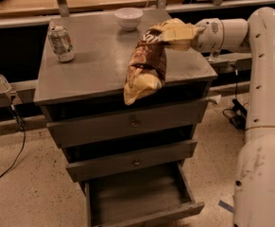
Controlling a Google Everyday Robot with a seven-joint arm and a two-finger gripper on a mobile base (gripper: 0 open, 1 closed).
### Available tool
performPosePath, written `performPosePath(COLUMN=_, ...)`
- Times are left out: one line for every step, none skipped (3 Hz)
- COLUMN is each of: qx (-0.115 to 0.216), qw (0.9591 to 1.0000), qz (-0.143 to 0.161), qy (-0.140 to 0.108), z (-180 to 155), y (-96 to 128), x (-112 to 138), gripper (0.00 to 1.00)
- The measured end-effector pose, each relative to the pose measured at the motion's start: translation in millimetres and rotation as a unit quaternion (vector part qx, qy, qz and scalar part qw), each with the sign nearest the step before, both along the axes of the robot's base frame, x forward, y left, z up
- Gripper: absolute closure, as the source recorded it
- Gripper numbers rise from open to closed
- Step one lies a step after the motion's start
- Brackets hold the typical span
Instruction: Pick brown chip bag from bottom drawer and place on counter
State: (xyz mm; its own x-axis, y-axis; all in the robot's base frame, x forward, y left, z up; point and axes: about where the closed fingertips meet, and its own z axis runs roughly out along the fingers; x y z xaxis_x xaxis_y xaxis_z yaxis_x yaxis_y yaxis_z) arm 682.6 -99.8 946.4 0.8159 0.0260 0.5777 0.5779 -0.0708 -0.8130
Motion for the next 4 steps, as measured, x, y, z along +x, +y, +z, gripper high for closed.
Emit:
performPosePath(qx=0.024, qw=0.9988, qz=-0.042, qy=-0.010, z=8.1, y=-8.8, x=32.6, gripper=1.00)
performPosePath(qx=0.043, qw=0.9956, qz=-0.083, qy=-0.004, z=8.0, y=-19.9, x=56.9, gripper=0.90)
performPosePath(qx=0.047, qw=0.9952, qz=-0.086, qy=-0.004, z=10.5, y=-14.7, x=61.1, gripper=0.58)
performPosePath(qx=0.049, qw=0.9951, qz=-0.086, qy=-0.004, z=11.2, y=-11.4, x=62.9, gripper=0.36)
